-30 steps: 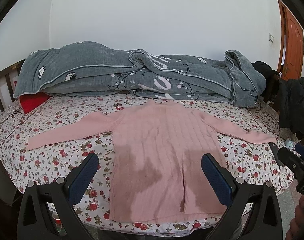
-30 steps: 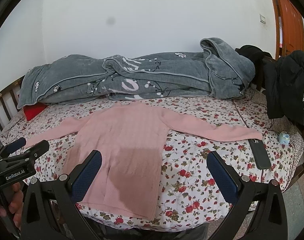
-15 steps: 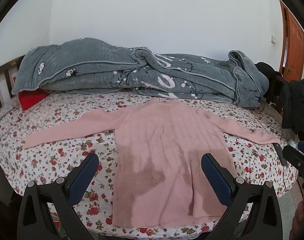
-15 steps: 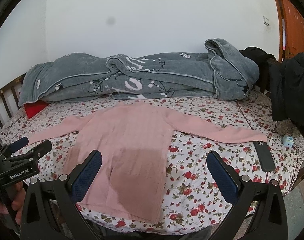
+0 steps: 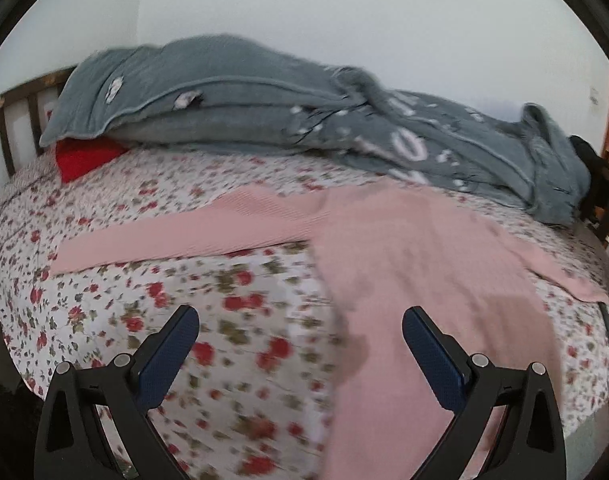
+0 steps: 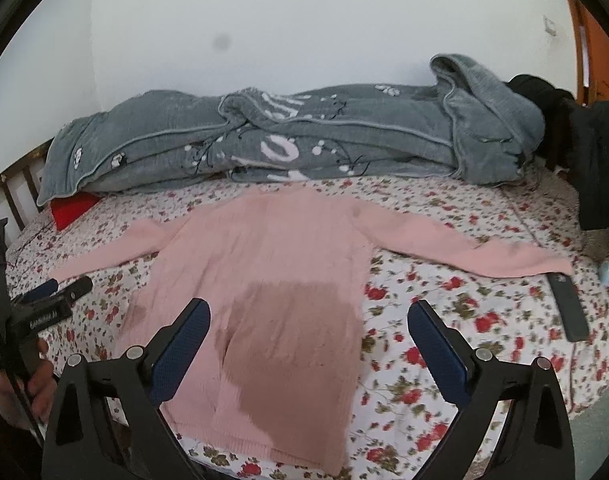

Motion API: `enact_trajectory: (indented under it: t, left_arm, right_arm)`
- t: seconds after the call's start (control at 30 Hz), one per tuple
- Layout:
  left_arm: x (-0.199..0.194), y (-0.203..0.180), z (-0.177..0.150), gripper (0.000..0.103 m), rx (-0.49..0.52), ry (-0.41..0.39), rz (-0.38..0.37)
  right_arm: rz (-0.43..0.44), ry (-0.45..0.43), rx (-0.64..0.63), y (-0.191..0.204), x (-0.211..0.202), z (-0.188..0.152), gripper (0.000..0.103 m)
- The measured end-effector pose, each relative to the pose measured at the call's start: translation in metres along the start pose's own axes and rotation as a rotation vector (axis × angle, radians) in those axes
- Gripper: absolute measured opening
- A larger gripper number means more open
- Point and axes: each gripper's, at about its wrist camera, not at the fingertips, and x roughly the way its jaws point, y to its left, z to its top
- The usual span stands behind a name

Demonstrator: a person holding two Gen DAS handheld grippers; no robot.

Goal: Fold small clothes
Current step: 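Grasp the sweater sleeve with the left gripper and lift it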

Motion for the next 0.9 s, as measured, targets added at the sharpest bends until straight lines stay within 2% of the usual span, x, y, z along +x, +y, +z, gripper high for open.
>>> enact_trajectory:
  t: [0.2,0.37,0.43,0.53,0.63,0.7,0.8,0.83,0.9]
  left_arm:
    - [0.041,0.074,0.007,0.102,-0.117,0.013,0.068]
    - [0.07,0.147,0.007,0.091,-0.277,0.051,0.088]
    - [0.083,0.174,0.006,0.082,-0.349,0.078,0.09]
    - [0.091,0.208,0.001,0.081,-0.446,0.061,0.111]
    - [0.1,0.233,-0.003,0.078,-0.523,0.049,0.134]
    - [0.109,0.249,-0.005,0.077,-0.595,0.043,0.104]
    - [0.115,0.257,0.001,0.075,-0.628,0.019,0.098]
    - [0.12,0.261,0.005,0.068,-0.641,0.021,0.114]
    - [0.126,0.266,0.01,0.059,-0.657,0.016,0.151]
  right_arm:
    - [-0.025,0.053,-0.016,0.004,0.035,-0.013,0.095]
    - [-0.046,0.094,0.0,0.002,0.063,-0.02,0.095]
    - [-0.044,0.107,0.012,0.001,0.073,-0.02,0.095]
    - [-0.045,0.124,0.033,0.001,0.087,-0.022,0.094]
    - [-0.046,0.144,0.044,0.003,0.1,-0.024,0.093]
    - [-0.047,0.153,0.045,0.004,0.106,-0.025,0.092]
    - [-0.045,0.159,0.051,0.004,0.11,-0.026,0.092]
    - [-0.044,0.16,0.056,0.004,0.11,-0.026,0.092]
    - [-0.042,0.158,0.074,-0.001,0.111,-0.024,0.092]
